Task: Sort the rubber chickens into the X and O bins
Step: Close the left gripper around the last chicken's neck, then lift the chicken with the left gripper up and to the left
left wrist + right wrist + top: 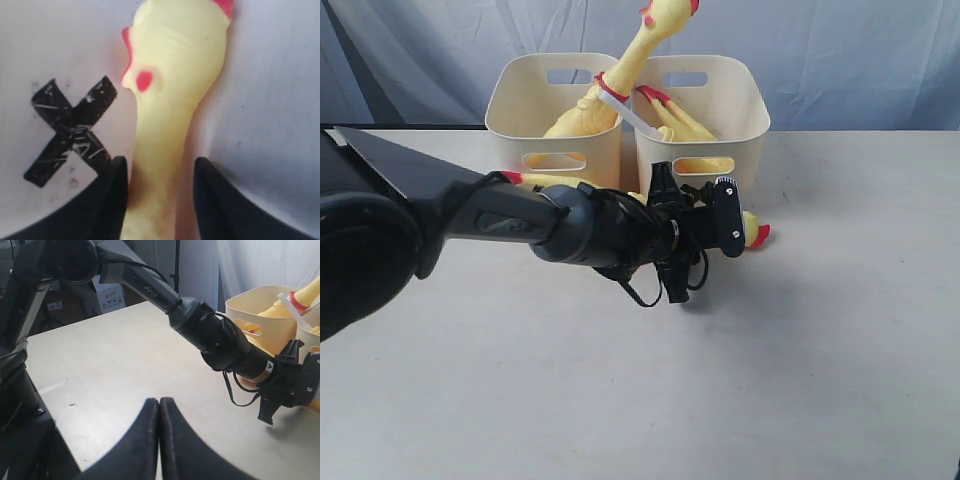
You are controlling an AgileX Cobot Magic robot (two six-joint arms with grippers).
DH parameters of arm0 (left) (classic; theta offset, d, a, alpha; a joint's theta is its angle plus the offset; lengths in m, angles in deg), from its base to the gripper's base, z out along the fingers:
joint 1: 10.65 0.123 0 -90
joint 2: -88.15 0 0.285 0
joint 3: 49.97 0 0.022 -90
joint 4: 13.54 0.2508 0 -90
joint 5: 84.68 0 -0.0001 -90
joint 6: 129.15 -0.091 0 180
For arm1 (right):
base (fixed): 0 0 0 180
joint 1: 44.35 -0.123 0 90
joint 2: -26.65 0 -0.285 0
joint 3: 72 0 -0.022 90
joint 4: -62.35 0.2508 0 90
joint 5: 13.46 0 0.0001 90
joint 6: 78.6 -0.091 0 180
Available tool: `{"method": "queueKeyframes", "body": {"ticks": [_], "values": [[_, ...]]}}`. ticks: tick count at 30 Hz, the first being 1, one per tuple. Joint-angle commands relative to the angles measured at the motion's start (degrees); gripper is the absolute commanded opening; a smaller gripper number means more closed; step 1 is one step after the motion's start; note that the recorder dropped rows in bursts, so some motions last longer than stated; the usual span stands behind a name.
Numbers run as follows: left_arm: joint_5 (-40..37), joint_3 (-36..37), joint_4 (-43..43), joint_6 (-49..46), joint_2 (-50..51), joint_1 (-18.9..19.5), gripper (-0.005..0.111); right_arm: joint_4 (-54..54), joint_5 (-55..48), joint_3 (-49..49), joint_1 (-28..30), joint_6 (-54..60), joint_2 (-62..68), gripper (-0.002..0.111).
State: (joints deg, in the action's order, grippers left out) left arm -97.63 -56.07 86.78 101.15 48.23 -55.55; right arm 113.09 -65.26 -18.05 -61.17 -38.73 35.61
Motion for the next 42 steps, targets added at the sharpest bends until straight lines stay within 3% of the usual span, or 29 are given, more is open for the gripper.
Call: {"method": "queueKeyframes", "body": {"ticks": [1, 10, 16, 21, 24, 32, 42], "values": [[0.38, 0.34, -1.35, 0.41, 1.62, 0.19, 0.025, 0.31, 0.06, 0.26, 0.15, 0.07, -0.4, 0.0], [0.29, 0.34, -1.35, 0.14, 1.62, 0.19, 0.018, 0.31, 0.06, 0.26, 0.15, 0.07, -0.4, 0.0], [-4.44, 0.34, -1.43, -0.01, 0.68, -1.69, 0.0, 0.31, 0.06, 0.26, 0.15, 0.07, -0.4, 0.0], [-5.4, 0.34, -3.2, -0.46, -1.0, -3.17, 0.0, 0.31, -0.05, 0.26, 0.15, 0.07, -0.4, 0.0], [-6.42, 0.34, -8.83, -3.56, -1.99, -3.92, 0.0, 0.31, -0.05, 0.26, 0.15, 0.07, -0.4, 0.0], [-16.46, 0.34, -31.51, -27.29, -4.4, -7.27, 0.0, 0.31, -0.05, 0.26, 0.15, 0.07, -0.4, 0.0], [-22.22, 0.34, -48.51, -37.5, -10.55, -10.72, 0.0, 0.31, 0.06, 0.26, 0.15, 0.07, -0.4, 0.0]]}}
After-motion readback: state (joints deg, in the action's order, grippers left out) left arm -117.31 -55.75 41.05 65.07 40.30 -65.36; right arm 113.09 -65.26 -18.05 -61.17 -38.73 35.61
